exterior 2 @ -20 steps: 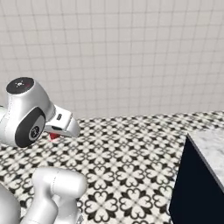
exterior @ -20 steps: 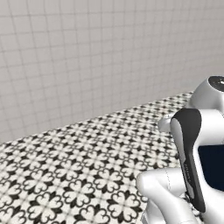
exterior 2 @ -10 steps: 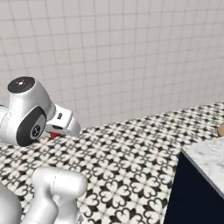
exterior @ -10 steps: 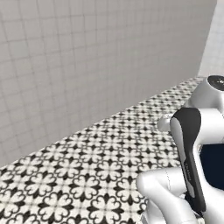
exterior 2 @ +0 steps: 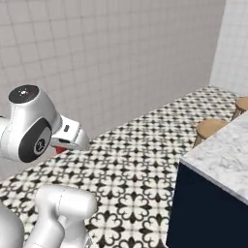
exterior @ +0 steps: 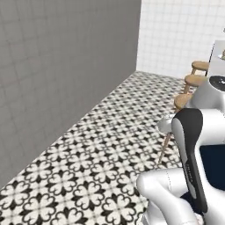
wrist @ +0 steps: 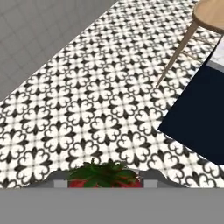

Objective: Take the strawberry from the fridge and place it on top of the pancake, located on the dining counter.

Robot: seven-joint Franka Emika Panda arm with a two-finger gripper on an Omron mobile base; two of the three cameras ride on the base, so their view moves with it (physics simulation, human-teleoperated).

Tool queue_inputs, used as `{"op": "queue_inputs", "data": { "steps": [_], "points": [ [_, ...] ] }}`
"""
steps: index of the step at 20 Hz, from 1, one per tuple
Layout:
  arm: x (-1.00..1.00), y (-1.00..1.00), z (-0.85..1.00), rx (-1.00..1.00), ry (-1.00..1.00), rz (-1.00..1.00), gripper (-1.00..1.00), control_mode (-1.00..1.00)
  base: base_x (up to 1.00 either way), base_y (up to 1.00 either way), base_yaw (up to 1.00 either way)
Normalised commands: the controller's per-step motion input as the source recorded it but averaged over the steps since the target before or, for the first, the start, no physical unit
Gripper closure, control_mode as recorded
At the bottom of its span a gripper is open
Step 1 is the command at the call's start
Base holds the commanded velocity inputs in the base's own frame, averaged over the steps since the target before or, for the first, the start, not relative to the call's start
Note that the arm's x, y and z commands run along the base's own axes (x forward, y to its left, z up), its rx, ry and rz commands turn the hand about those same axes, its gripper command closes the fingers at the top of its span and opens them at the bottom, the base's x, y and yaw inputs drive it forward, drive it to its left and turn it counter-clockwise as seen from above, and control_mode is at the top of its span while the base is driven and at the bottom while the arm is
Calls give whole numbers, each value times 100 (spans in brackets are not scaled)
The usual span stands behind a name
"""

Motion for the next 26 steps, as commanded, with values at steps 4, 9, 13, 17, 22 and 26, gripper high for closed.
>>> {"op": "queue_inputs", "data": {
  "steps": [4,9,13,17,22,26],
  "points": [
    [0,0,0,0,0,0,100,100,38,82,-51],
    [0,0,0,0,0,0,100,100,52,89,-41],
    [0,0,0,0,0,0,100,100,59,86,-35],
    [0,0,0,0,0,0,100,100,99,59,-45],
    [0,0,0,0,0,0,100,100,100,49,-52],
    [0,0,0,0,0,0,100,100,100,71,-53]
  ]
}}
